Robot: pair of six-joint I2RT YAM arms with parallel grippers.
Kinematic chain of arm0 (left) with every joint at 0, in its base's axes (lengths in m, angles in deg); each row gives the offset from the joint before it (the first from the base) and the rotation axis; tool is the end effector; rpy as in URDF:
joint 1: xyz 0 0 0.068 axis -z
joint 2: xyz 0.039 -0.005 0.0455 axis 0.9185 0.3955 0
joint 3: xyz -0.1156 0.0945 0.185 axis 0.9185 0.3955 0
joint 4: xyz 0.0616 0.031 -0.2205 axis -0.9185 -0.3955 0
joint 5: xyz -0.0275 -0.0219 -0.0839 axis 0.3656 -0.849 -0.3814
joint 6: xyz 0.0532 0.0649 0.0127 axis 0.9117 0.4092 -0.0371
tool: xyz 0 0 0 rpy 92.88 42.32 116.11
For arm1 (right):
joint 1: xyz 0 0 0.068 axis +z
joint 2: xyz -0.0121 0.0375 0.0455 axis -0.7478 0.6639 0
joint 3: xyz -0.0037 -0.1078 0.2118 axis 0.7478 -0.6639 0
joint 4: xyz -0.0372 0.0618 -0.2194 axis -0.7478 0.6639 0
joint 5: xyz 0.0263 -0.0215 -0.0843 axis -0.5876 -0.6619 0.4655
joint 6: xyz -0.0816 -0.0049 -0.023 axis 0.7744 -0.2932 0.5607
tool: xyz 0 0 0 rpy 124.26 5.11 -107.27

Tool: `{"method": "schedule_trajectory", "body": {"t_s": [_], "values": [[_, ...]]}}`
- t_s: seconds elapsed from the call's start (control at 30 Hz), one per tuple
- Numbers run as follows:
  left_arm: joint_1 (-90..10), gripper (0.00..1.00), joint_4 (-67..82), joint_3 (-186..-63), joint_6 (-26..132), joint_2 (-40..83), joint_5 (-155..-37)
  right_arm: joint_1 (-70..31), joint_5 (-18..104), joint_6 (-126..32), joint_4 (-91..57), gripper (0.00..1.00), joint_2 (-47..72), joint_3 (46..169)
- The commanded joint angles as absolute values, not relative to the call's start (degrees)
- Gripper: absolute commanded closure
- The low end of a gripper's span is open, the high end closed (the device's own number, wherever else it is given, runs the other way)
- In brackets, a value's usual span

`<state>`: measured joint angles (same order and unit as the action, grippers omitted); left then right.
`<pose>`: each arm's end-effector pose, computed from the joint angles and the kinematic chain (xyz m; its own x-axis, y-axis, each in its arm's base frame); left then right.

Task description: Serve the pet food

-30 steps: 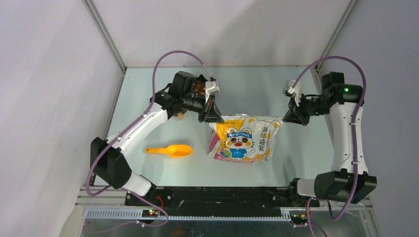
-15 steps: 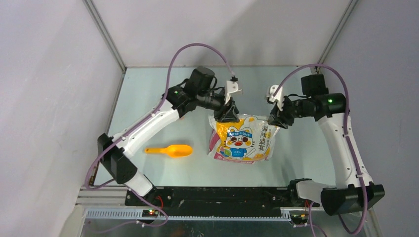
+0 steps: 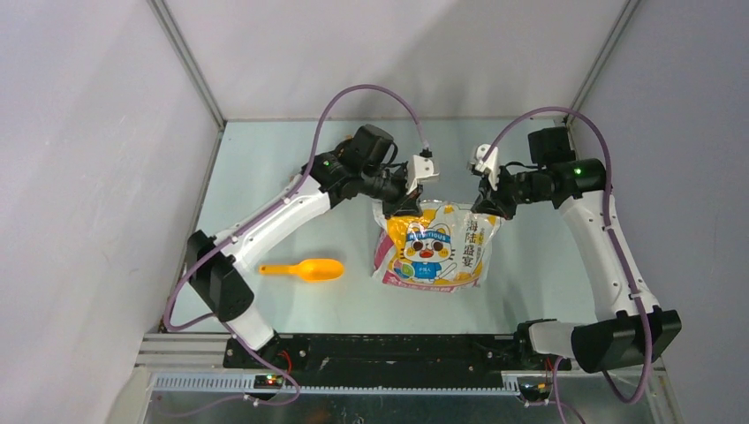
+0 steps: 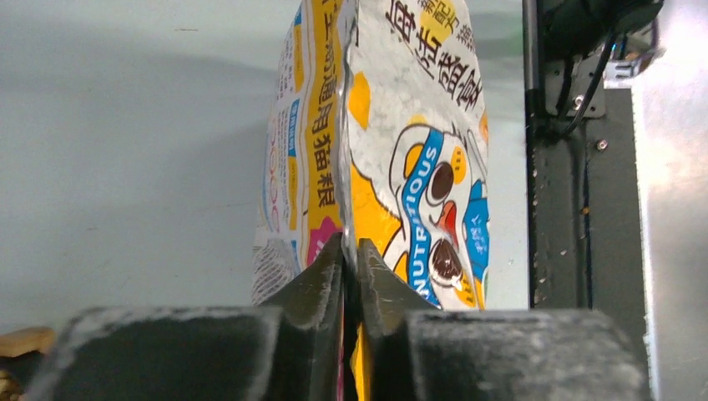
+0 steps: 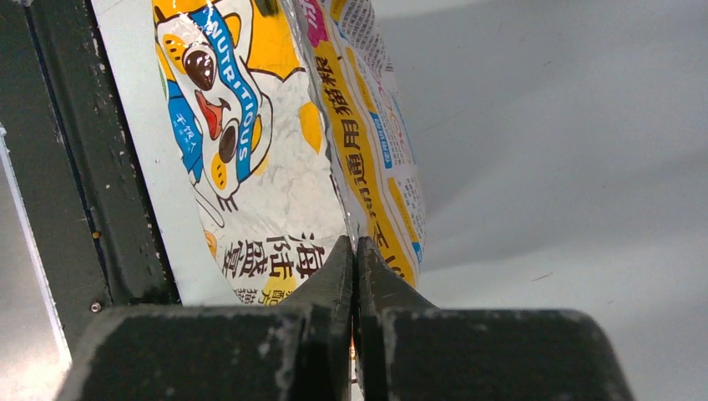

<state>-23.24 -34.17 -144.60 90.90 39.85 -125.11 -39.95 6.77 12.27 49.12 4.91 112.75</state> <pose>0.2232 -0.2740 0.3037 -0.0498 0.5287 -0.8473 0.9987 0.0362 -0.0361 0.2133 0.0841 0.3098 -0.1496 -0.6010 -0.7851 -0.9526 0.3003 -0.0484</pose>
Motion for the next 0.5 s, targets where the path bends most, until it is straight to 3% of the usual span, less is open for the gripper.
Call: {"method": "schedule_trajectory", "body": {"t_s": [0.0,0.03,0.13,0.17,0.23,0.3,0.37,0.43,0.47], "values": [[-24.39,0.71,-38.87,-143.9,93.03,34.39,-122.75,-41.84,5.2,13.7,49.31,1.0,5.12,112.79],[-24.92,0.67,-38.67,-143.21,92.75,33.38,-122.63,-42.04,5.17,13.82,49.41,1.0,4.96,112.77],[-26.97,0.69,-39.01,-142.51,90.06,32.15,-122.89,-43.03,5.33,14.49,49.94,1.0,4.1,112.77],[-28.14,0.73,-39.67,-142.73,90.12,31.9,-123.96,-43.21,5.34,14.98,50.16,1.0,3.97,112.74],[-29.62,0.95,-41.91,-142.5,91.07,31.29,-124.86,-43.79,5.45,15.49,50.69,1.0,3.67,112.58],[-30.72,1.0,-42.59,-141.7,91.44,30.33,-125.13,-44.28,5.51,15.66,50.85,1.0,3.46,112.3],[-31.43,0.99,-42.51,-140.61,91.19,29.21,-124.71,-44.43,5.45,15.63,50.98,1.0,3.36,112.22],[-31.73,0.84,-42.25,-139.53,91.23,28.14,-123.88,-44.38,5.31,15.13,50.43,1.0,3.11,112.21],[-31.84,0.86,-42.21,-139.21,91.32,27.62,-123.75,-44.37,5.22,14.63,50.19,1.0,3.04,112.21]]}}
